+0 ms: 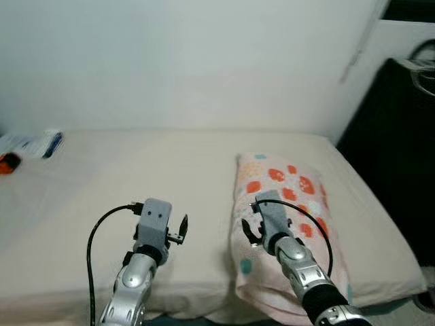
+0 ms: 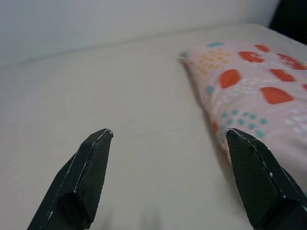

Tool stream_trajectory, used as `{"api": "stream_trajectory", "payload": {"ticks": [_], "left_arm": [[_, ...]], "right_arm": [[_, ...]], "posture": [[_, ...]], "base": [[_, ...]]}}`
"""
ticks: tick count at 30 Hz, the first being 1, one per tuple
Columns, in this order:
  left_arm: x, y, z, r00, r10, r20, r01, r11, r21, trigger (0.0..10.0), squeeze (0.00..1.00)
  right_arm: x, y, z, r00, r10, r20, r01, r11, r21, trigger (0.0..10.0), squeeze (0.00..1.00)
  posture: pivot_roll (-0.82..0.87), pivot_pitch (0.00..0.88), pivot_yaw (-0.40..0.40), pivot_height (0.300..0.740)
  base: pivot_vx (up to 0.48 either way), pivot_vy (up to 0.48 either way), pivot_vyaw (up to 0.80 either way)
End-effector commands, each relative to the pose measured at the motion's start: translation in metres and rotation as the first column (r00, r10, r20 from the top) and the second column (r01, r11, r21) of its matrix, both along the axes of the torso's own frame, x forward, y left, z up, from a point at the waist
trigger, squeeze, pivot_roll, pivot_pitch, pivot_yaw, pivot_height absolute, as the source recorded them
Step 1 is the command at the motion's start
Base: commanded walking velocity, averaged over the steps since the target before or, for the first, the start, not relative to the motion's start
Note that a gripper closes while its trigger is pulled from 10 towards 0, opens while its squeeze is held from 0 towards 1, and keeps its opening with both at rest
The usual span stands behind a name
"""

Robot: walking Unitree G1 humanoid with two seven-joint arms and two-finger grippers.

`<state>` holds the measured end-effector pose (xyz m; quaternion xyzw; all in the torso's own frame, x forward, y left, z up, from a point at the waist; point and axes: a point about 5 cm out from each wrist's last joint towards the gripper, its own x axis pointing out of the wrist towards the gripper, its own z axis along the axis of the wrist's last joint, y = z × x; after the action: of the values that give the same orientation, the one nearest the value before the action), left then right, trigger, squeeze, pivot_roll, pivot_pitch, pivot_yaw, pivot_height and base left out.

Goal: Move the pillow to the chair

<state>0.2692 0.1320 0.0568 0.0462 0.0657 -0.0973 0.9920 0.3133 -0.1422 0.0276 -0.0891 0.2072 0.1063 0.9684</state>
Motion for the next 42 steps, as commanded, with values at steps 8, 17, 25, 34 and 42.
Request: {"api": "stream_trajectory", "payload": {"ticks": [8, 17, 25, 34, 42], "left_arm": [[0.0, 0.0011, -0.0021, 1.0, 0.004, -0.015, -0.004, 1.0, 0.009, 10.0, 0.0], [0.0001, 0.0014, -0.0022, 1.0, 0.01, -0.012, -0.01, 1.0, 0.009, 10.0, 0.0], [0.0016, 0.003, -0.0015, 1.0, 0.015, -0.01, -0.014, 1.0, 0.012, 10.0, 0.0], [0.0014, 0.0028, -0.0008, 1.0, 0.011, -0.006, -0.011, 1.0, 0.002, 10.0, 0.0], [-0.0007, 0.0018, -0.0019, 1.0, -0.008, -0.012, 0.008, 1.0, -0.006, 10.0, 0.0]], "right_arm": [[0.0002, 0.0051, -0.0012, 1.0, 0.008, -0.022, -0.008, 1.0, 0.02, 10.0, 0.0], [0.0023, 0.0063, 0.0025, 1.0, 0.019, -0.002, -0.019, 1.0, 0.009, 10.0, 0.0], [0.0021, 0.0037, 0.0024, 1.0, 0.012, -0.005, -0.012, 1.0, 0.025, 10.0, 0.0], [0.0019, 0.0081, 0.0035, 0.999, 0.04, -0.002, -0.04, 0.999, 0.017, 10.0, 0.0], [0.0019, 0.0047, 0.0043, 0.999, 0.051, 0.009, -0.051, 0.999, 0.01, 10.0, 0.0]], "posture": [[0.06, 0.0, -0.083, 0.678], [0.06, 0.0, -0.085, 0.668], [0.06, 0.0, -0.089, 0.648], [0.05, 0.0, -0.084, 0.643], [0.05, 0.0, -0.084, 0.623]], "base": [[0.0, 0.0, 0.0], [0.0, 0.0, 0.0], [0.0, 0.0, 0.0], [0.0, 0.0, 0.0], [0.0, 0.0, 0.0]]}}
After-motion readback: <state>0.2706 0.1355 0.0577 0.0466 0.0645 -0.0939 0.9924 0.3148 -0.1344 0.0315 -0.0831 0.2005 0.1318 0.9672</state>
